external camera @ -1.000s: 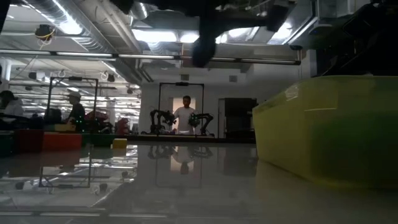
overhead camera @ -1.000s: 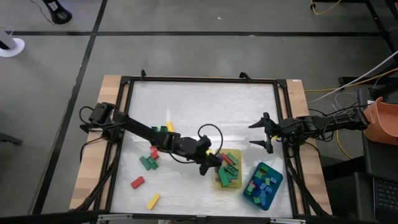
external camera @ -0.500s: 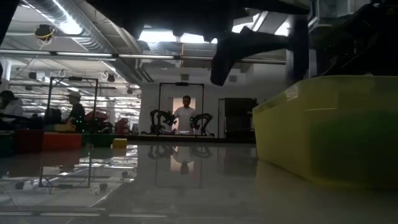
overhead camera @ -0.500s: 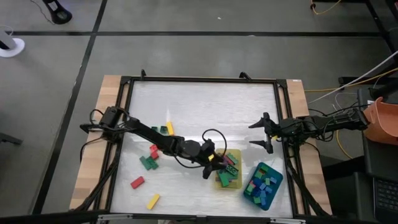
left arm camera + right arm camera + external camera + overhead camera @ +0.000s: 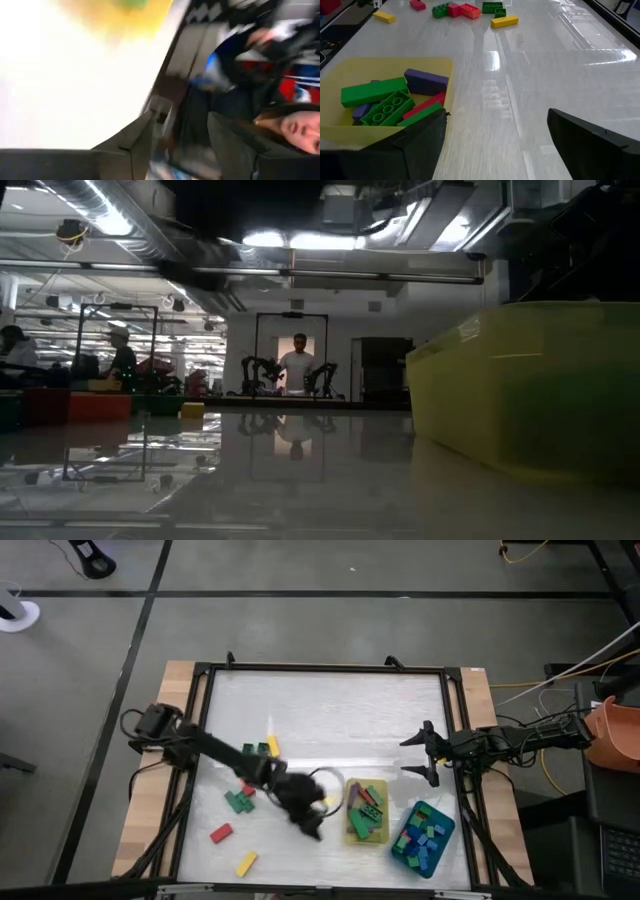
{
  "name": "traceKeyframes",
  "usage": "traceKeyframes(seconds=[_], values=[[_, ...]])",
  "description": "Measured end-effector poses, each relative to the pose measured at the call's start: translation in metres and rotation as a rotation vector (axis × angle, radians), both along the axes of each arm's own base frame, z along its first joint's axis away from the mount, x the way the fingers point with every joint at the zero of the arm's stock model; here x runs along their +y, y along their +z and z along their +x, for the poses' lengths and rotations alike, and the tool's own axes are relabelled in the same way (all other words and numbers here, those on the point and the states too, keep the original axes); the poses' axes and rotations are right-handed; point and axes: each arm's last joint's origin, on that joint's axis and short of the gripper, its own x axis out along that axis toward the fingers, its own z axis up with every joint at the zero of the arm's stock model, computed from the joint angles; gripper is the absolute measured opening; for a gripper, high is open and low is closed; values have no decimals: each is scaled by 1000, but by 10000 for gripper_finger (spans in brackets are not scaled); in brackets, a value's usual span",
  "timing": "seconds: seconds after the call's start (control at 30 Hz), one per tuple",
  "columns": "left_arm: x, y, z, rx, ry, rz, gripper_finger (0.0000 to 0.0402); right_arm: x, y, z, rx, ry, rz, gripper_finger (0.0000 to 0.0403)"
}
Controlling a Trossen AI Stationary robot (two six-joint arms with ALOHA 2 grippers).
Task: Sort blocks by size
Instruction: Put the long yellow block into the yellow bin
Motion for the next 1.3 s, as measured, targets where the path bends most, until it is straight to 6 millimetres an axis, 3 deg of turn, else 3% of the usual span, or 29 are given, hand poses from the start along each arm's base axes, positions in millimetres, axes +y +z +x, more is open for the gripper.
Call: traceKeyframes(seconds=[0.17, 0.3, 0.57, 0.77, 1.3], values=[[-38, -9, -36, 402, 50, -70, 154, 0, 0, 0, 1, 0, 0, 344], [-69, -15, -62, 626, 68, -110, 145, 0, 0, 0, 0, 0, 0, 344], [-114, -17, -101, 756, 42, -101, 141, 0, 0, 0, 1, 0, 0, 344], [-119, -31, -118, 817, 136, -47, 141, 0, 0, 0, 2, 0, 0, 344], [-103, -58, -132, 898, 226, 64, 141, 0, -1, 0, 7, 0, -1, 344]])
